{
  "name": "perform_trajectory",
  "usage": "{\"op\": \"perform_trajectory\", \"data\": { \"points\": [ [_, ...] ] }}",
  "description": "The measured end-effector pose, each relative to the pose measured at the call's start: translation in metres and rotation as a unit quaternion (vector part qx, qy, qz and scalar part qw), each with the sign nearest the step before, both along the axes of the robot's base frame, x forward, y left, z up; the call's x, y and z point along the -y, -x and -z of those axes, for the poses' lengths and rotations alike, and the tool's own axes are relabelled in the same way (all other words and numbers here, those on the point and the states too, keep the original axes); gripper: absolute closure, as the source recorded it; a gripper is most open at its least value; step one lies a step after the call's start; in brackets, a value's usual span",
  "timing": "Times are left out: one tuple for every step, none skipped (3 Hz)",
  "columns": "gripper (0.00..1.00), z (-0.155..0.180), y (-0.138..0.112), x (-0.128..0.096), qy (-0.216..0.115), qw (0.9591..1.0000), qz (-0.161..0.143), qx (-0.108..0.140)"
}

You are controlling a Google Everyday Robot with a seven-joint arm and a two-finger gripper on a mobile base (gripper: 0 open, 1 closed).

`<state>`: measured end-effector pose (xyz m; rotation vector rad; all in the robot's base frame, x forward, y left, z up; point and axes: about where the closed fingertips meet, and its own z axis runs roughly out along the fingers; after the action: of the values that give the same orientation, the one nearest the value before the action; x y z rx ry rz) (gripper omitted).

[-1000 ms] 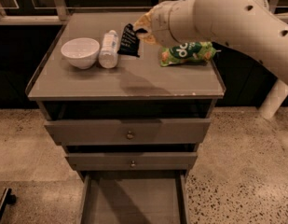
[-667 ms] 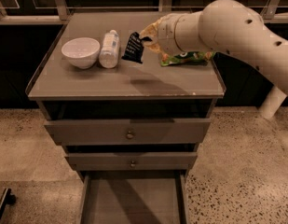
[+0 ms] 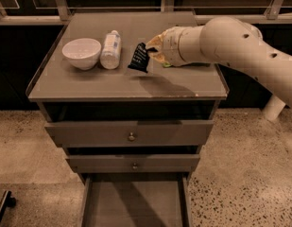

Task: Pick rxbar blueberry from bottom drawer and place on counter

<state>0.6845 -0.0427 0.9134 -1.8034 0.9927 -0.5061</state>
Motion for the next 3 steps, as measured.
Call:
{"op": "perform_trajectory", "data": {
  "points": [
    [0.59, 0.0, 0.0, 0.0, 0.0, 1.0, 0.0, 0.0],
    [0.36, 0.0, 0.0, -0.0001, 0.0, 1.0, 0.0, 0.0],
    [0.13, 0.0, 0.0, -0.0001, 0.0, 1.0, 0.0, 0.0]
  ]
}}
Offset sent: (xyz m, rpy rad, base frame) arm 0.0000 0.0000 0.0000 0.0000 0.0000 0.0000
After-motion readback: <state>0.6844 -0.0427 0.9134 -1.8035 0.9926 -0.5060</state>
